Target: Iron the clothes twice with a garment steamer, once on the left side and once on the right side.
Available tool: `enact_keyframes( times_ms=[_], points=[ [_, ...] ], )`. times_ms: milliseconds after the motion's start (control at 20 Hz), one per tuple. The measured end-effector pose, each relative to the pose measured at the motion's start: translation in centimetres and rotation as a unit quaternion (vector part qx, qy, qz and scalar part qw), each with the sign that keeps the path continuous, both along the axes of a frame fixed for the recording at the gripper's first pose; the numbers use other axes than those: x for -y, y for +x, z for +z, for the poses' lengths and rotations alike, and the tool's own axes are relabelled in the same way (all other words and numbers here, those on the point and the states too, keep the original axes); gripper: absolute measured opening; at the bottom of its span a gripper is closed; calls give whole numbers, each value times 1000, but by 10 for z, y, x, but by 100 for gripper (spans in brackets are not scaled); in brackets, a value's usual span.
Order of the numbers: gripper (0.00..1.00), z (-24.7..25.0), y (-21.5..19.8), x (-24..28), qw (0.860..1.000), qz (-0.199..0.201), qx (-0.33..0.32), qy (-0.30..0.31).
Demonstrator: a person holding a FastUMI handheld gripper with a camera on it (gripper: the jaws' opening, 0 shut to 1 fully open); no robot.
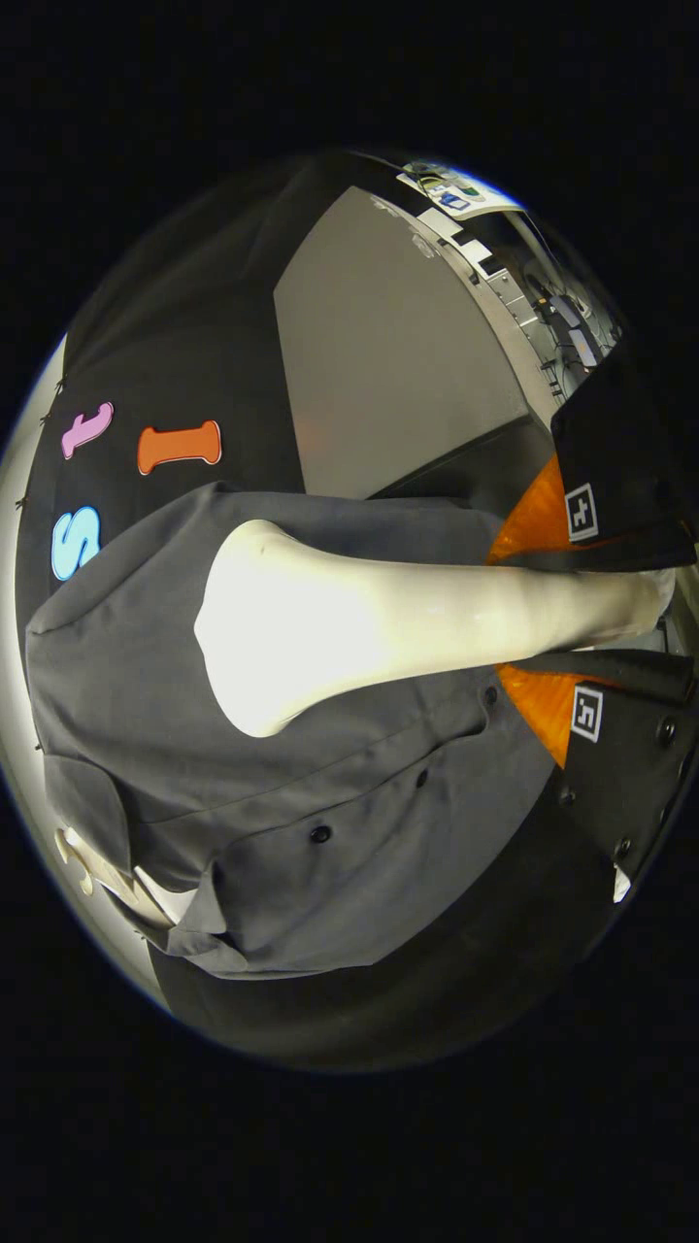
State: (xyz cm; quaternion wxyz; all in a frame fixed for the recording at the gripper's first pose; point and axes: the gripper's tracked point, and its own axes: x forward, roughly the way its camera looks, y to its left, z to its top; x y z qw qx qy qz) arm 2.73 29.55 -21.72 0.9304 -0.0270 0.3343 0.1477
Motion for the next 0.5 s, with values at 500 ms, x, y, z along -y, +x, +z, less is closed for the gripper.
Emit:
enact_keyframes(
  times_ms=[500],
  points=[
    [40, -68, -22, 12, 998, -4, -58, -25]
  ],
)
